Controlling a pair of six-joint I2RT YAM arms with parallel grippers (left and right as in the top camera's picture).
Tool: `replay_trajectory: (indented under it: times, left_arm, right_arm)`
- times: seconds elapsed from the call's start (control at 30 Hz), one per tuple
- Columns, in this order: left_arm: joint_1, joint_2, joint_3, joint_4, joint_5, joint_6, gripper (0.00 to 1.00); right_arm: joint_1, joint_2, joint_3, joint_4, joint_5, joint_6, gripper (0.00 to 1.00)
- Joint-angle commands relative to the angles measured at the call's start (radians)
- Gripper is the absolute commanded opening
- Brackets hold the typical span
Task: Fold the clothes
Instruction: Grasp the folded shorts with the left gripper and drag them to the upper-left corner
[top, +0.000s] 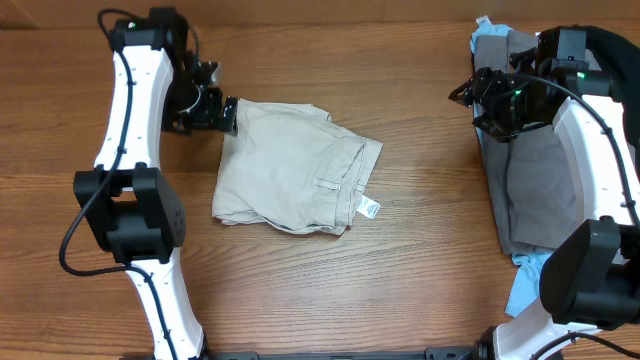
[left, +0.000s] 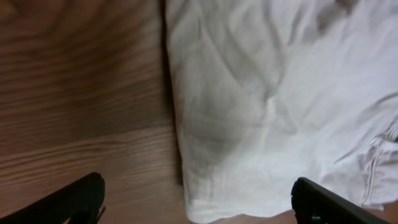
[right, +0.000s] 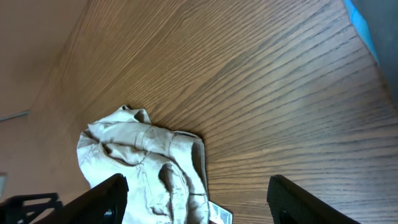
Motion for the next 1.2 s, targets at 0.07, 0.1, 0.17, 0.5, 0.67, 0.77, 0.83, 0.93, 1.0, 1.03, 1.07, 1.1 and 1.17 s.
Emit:
replay_trajectory:
  times: [0.07,0.1,0.17,0.5,0.67,0.77,0.83,0.93,1.0,1.03,1.07,1.1,1.17]
  left_arm:
    - [0.008,0.002,-0.184,0.103,0.117,0.168,0.98]
    - [0.008,0.002,-0.222,0.138,0.117,0.17,0.98]
    - [0.008,0.002,-0.288,0.214,0.134,0.17,0.97]
    - [0.0,0.002,-0.46,0.5,0.249,0.195,0.88]
    - [-0.016,0.002,-0.557,0.653,0.281,0.195,0.46]
    - [-0.016,0.002,-0.564,0.676,0.301,0.176,0.04]
    - [-0.016,0.002,-0.564,0.695,0.301,0.146,0.04]
    - [-0.002,0.002,-0.564,0.751,0.275,0.036,0.04]
    - [0.025,0.002,-0.564,0.806,0.243,-0.089,0.04]
    - [0.043,0.002,-0.564,0.837,0.231,-0.158,0.04]
    - [0.061,0.002,-0.564,0.863,0.219,-0.216,0.04]
    - [0.083,0.002,-0.564,0.893,0.206,-0.28,0.04]
    - [0.134,0.002,-0.564,0.953,0.181,-0.418,0.04]
  right_arm:
    - [0.003,0.001,0.006,-0.008,0.014,-0.014,0.76]
    - [0.003,0.001,0.006,-0.014,0.014,-0.014,0.77]
    - [0.003,0.001,0.006,-0.024,0.014,-0.014,0.77]
    - [0.005,0.001,0.006,-0.034,0.014,-0.013,0.77]
    - [0.005,0.001,0.006,-0.031,0.014,-0.01,0.77]
    - [0.005,0.001,0.006,-0.023,0.014,-0.01,0.77]
    - [0.005,0.001,0.006,-0.02,0.014,-0.01,0.77]
    - [0.007,0.001,0.006,-0.019,0.014,-0.01,0.77]
    - [0.009,0.001,0.006,-0.019,0.015,-0.01,0.77]
    - [0.011,0.001,0.006,-0.02,0.019,-0.01,0.77]
    - [0.012,0.001,0.006,-0.02,0.026,-0.011,0.77]
    - [0.015,0.001,0.006,-0.021,0.035,-0.01,0.77]
    - [0.02,0.001,0.006,-0.021,0.042,-0.011,0.77]
